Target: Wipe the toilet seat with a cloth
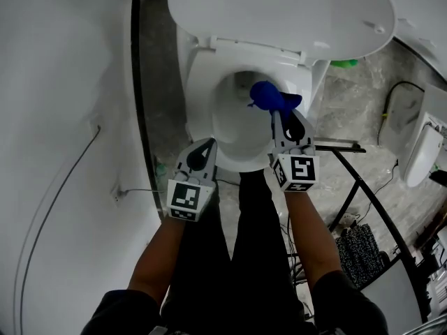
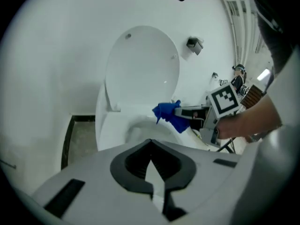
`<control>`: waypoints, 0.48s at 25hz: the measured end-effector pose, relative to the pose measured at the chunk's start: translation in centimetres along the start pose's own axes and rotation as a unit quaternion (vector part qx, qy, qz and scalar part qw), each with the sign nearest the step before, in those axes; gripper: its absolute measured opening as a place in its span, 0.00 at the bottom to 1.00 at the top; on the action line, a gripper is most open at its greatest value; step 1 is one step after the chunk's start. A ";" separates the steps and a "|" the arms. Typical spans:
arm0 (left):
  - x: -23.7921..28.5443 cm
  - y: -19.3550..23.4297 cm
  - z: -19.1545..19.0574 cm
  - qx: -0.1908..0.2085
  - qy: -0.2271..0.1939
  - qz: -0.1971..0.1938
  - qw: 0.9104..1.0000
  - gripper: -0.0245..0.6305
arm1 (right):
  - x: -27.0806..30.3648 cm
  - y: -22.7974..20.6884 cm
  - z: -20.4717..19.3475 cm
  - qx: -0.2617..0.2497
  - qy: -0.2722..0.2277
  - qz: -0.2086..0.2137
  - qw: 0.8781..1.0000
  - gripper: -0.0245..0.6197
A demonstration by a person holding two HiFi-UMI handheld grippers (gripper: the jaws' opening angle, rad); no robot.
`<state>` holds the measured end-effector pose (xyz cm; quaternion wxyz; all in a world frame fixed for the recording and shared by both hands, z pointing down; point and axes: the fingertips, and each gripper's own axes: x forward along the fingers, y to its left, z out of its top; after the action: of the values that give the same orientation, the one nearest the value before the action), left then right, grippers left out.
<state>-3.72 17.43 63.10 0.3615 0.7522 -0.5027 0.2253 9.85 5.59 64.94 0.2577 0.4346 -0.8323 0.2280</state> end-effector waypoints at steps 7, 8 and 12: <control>0.9 1.3 3.8 -0.003 -0.048 0.026 0.998 0.05 | 5.5 2.3 -0.2 -0.027 0.018 0.016 0.999 0.15; 0.9 1.4 3.5 -0.006 -0.045 0.027 0.999 0.05 | 6.3 3.0 0.1 -0.035 0.018 0.022 0.999 0.15; 0.8 1.4 1.1 -0.021 -0.018 0.030 0.999 0.05 | 9.3 5.2 0.9 -0.044 0.020 0.041 0.998 0.15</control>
<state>-4.66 15.76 63.42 0.3614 0.7328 -0.5363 0.2116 0.75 2.09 69.22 0.2832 0.3836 -0.8535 0.2105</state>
